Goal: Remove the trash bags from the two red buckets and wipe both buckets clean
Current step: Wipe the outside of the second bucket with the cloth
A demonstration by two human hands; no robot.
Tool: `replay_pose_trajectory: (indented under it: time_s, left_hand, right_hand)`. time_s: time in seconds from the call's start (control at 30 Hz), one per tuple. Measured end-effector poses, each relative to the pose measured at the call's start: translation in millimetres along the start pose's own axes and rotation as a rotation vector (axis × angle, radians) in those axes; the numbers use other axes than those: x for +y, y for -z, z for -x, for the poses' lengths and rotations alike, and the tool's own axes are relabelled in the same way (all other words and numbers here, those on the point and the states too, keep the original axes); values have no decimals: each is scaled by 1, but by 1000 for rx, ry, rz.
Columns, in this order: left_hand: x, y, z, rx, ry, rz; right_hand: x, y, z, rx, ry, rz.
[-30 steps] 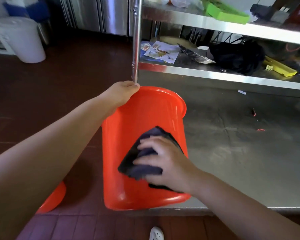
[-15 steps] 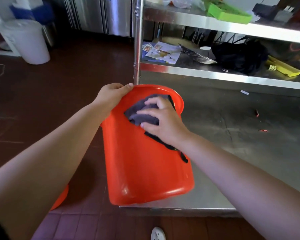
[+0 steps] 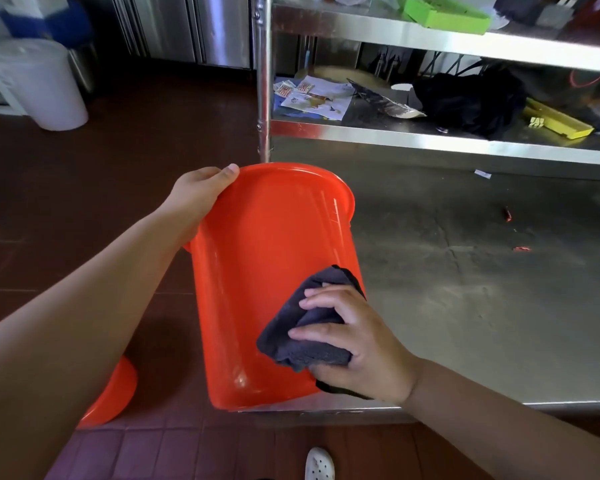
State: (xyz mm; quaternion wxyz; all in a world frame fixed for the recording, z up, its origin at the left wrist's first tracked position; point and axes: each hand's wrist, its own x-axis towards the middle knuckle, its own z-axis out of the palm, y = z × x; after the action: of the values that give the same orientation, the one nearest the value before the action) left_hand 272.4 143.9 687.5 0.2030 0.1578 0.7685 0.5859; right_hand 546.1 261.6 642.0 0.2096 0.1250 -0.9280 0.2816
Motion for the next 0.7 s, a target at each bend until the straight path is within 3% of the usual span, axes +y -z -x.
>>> replay_pose_trajectory:
  time_s: [0.13,0.3,0.4,0.53,0.7]
  left_hand:
    - [-3,1,-3,-17,5,70]
    - [-10,-8,0,0,13,154]
    - [-22,-15,3,24,36,207]
    - [-27,-18,0,11,36,248]
    - [-42,-9,-2,38,-17,217]
  right_hand:
    - [25,5,-42,62,-15,-15]
    - [69,30,-118,149,-233,6]
    - [87,44,-137,102,-295,31]
    - [73,39,-115,72,-302,59]
    - [36,36,-46,33,-172,67]
